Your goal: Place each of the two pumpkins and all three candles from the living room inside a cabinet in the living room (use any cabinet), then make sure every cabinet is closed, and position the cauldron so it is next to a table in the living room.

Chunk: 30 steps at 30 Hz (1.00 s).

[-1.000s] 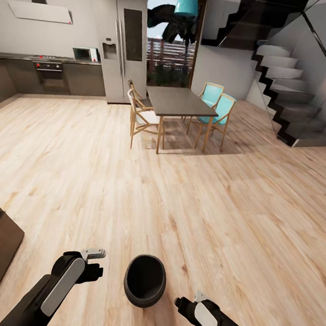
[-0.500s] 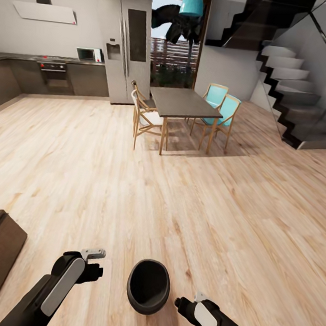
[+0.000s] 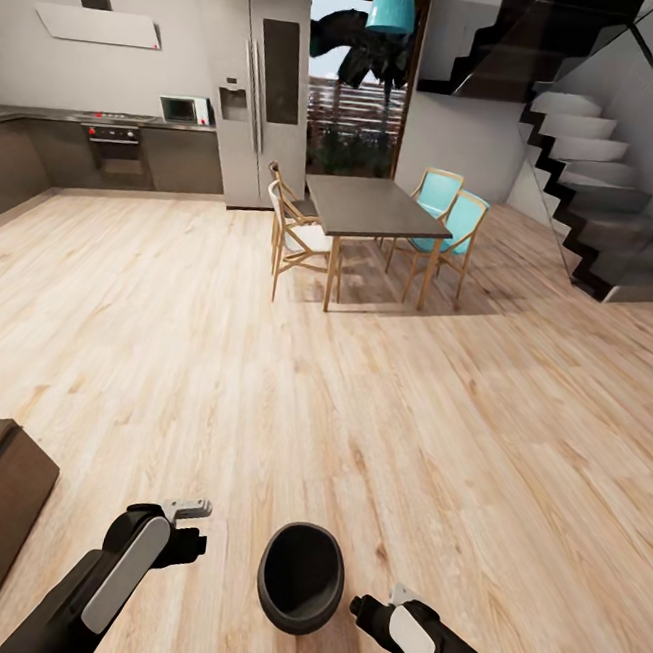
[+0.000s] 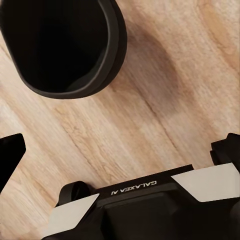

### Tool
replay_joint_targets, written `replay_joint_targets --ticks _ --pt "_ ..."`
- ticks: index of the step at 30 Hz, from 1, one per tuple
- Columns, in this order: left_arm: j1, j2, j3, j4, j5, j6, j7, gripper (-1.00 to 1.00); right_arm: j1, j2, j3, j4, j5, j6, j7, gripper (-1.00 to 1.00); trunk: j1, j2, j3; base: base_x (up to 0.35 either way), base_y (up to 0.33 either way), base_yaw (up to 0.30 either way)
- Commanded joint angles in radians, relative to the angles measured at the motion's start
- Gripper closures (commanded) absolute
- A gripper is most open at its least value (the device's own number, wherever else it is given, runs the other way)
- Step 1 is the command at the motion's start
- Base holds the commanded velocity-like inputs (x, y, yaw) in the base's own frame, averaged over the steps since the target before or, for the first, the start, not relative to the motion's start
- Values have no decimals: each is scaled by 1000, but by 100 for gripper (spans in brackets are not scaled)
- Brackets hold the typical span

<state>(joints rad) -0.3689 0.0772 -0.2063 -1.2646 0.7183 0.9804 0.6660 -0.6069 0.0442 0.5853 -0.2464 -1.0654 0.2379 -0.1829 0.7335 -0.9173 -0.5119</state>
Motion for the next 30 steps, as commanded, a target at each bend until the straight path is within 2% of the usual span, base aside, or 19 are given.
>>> replay_joint_targets --ticks 1,16,30 --pt "-1 1 -3 -1 9 1 10 -100 -1 -1 7 -2 -7 3 -7 -100 0 -1 -1 16 10 0" --pt "-1 1 -4 -1 7 1 10 -100 -1 -1 7 -2 -7 3 -7 -100 0 -1 -1 54 1 0" --pt "-1 1 -3 -1 9 1 10 -100 -1 0 7 -2 -7 3 -7 -100 0 -1 -1 119 0 0"
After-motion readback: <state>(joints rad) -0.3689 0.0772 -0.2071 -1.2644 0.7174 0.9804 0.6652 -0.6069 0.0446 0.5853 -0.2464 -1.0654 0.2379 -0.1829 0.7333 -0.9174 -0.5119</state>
